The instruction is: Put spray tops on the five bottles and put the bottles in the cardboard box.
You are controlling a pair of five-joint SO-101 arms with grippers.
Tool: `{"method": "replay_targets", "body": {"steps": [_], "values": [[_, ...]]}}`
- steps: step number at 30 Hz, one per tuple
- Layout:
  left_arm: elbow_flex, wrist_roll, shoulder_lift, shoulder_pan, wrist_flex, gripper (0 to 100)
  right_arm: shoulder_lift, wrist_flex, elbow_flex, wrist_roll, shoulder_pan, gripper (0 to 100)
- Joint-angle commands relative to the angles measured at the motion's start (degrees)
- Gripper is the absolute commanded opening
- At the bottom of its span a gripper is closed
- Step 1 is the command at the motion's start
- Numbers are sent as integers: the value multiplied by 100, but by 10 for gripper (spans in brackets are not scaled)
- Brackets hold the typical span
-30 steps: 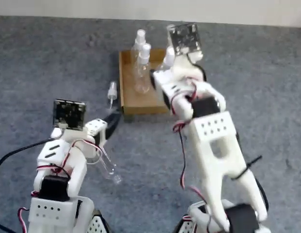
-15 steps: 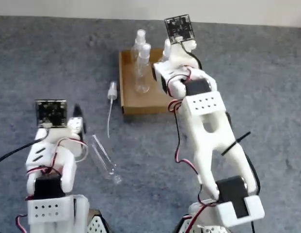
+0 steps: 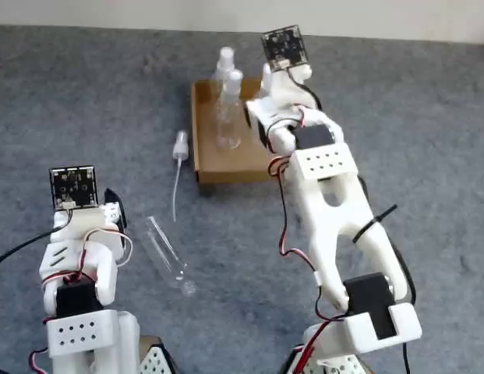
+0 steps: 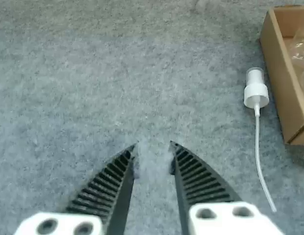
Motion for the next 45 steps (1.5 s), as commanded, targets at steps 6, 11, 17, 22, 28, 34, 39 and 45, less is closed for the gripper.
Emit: {"method": "replay_targets", "body": {"steps": [6,11,17,22,28,34,39,45], "values": [[31,-44,-40,-31,-141,63,-40,-673,268,70,180,4],[31,-44,-40,-31,-141,63,479,-673,224,70,233,4],[48,-44,-40,-22,-141,63,813,-954,4,-62,347,4],[48,-44,-40,-13,-141,63,989,-963,-4,-70,435,4],[48,-44,-40,-13,-141,63,1270,-1235,-4,-88,523,4],[48,-44,-40,-13,-141,63,1288,-1279,-4,-88,523,4],[48,-44,-40,-13,-141,63,1288,-1262,31,-53,497,4],[48,-44,-40,-13,-141,63,1253,-1253,31,-53,488,32]]}}
